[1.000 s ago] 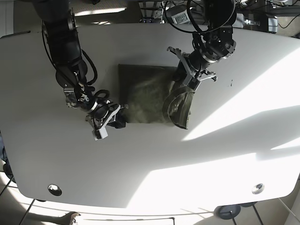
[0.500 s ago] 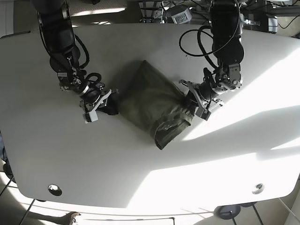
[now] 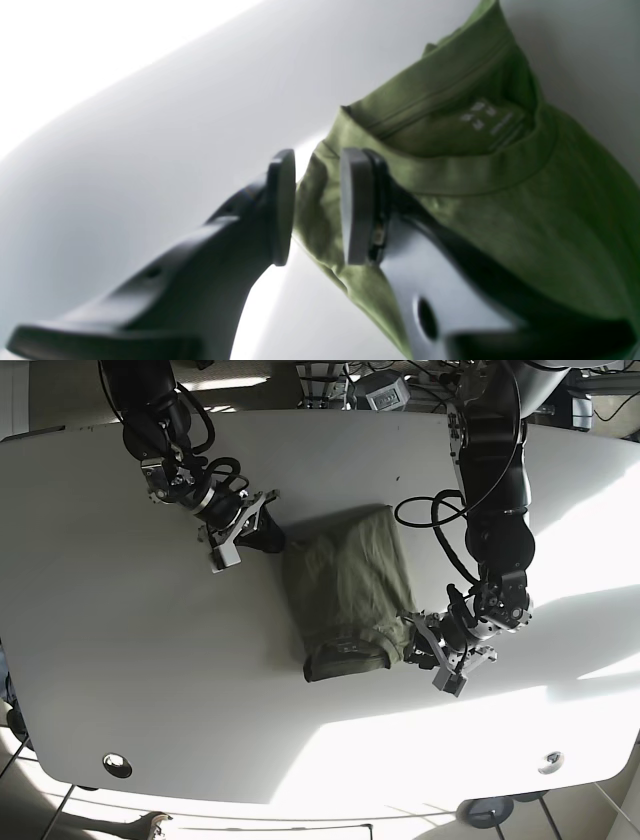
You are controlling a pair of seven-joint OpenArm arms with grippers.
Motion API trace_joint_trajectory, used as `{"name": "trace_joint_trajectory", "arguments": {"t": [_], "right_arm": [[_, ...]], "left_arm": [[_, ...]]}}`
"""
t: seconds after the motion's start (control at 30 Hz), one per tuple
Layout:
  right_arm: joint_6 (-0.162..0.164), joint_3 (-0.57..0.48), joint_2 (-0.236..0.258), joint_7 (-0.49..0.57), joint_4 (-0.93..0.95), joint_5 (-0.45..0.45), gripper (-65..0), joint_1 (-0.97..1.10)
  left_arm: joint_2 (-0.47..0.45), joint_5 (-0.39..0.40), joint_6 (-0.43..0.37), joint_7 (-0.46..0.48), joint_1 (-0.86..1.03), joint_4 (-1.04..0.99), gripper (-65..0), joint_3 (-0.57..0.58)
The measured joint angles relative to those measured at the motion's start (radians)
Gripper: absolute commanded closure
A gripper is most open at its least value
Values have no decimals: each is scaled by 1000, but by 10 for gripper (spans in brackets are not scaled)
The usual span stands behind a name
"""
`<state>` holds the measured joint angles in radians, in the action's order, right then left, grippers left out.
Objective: Fold the T-shirt properly
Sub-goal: 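Rotate and square the folded bundle with both grippers, then carry the folded shirt aside with the left gripper and release it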
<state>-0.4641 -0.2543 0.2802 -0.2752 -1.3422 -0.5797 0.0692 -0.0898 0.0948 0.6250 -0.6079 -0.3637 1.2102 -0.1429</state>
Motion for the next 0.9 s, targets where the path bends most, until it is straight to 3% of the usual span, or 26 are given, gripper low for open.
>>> {"name": "trace_joint_trajectory", "arguments": {"t": [0.13,0.2,0.27,0.37,0.4,0.5,0.57,0.73,0.9], "right_arm": [[11,-68,2,-15,-27,1,-36,-2],[-4,-74,2,-24,-45,7,-36,2],[2,-66,9,-21,-49,7,-36,-1],[8,-60,68,-18,-51,6,-36,-3],[7,-46,69,-23,-54,6,-36,-4],[0,53,60,-21,-63,0,-36,-5],[4,112,67,-18,-63,0,-36,-8],[-3,176,63,-24,-63,0,-36,-5],[-4,175,61,-25,-64,0,-36,-5]], "left_arm": [[20,-2,-10,-5,104,165,-235,0],[65,-6,-121,-4,154,241,-236,41],[94,-4,-229,-3,190,290,-237,110],[95,15,-449,17,227,310,-237,262],[90,10,-483,55,236,310,-242,289],[91,11,-560,151,282,310,-356,349],[92,13,-683,228,325,294,-424,394],[84,14,-718,270,322,161,-422,476],[8,21,-576,358,309,73,-422,491]]}}
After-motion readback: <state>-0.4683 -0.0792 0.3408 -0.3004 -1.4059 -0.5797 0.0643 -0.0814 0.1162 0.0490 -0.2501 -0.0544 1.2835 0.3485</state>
